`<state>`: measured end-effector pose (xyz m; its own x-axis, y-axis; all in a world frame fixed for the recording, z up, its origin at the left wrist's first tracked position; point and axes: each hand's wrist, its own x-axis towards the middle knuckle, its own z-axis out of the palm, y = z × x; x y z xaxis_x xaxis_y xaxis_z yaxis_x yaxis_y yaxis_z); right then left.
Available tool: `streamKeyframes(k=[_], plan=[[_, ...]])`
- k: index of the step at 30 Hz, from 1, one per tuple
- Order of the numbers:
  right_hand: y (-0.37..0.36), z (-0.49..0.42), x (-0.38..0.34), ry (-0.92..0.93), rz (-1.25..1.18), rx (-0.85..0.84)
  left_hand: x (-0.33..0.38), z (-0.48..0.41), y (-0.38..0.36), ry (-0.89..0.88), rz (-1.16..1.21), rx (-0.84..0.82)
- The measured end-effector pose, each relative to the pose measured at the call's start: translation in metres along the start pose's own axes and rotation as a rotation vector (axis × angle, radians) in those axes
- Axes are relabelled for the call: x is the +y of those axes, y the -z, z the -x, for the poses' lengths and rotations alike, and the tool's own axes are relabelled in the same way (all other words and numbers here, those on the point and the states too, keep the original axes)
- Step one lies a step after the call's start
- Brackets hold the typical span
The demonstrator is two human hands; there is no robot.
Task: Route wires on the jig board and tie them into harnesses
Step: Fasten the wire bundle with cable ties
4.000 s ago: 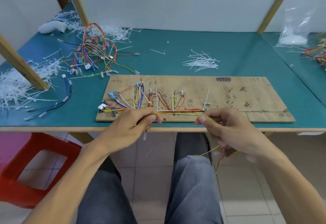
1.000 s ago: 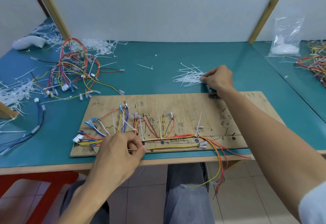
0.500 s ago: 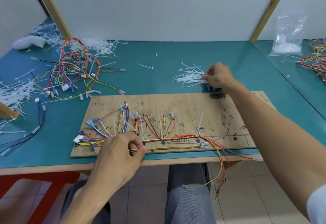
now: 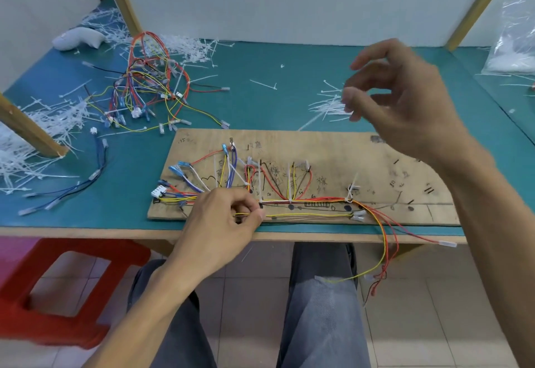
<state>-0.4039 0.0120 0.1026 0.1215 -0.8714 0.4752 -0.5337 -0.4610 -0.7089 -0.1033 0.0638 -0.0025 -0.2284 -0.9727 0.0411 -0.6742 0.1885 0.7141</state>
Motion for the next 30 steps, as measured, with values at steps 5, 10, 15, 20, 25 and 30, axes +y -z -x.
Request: streamKeyframes(k=[5, 10, 15, 20, 25, 30], plan=[[-0.047, 0.029, -0.035, 0.159, 0.326, -0.404, -0.002, 0.002, 0.005, -0.056, 0.11, -0.039], [-0.075, 0.04, -0.039, 0.155, 0.458, -0.654, -0.002, -0.001, 0.006, -0.078, 0.136, -0.042], [-0.079, 0.04, -0.044, 0.115, 0.465, -0.705, 0.003, -0.003, 0.005, -0.093, 0.12, -0.057], [-0.089, 0.049, -0.045, 0.069, 0.433, -0.731, 0.007, -0.005, 0.004, -0.081, 0.036, -0.094], [-0.093, 0.063, -0.038, 0.116, 0.412, -0.575, 0.008, -0.004, 0.001, -0.079, 0.009, -0.087], [-0.109, 0.126, -0.027, 0.279, 0.534, -0.082, 0.008, -0.01, 0.0, -0.014, 0.096, -0.078]])
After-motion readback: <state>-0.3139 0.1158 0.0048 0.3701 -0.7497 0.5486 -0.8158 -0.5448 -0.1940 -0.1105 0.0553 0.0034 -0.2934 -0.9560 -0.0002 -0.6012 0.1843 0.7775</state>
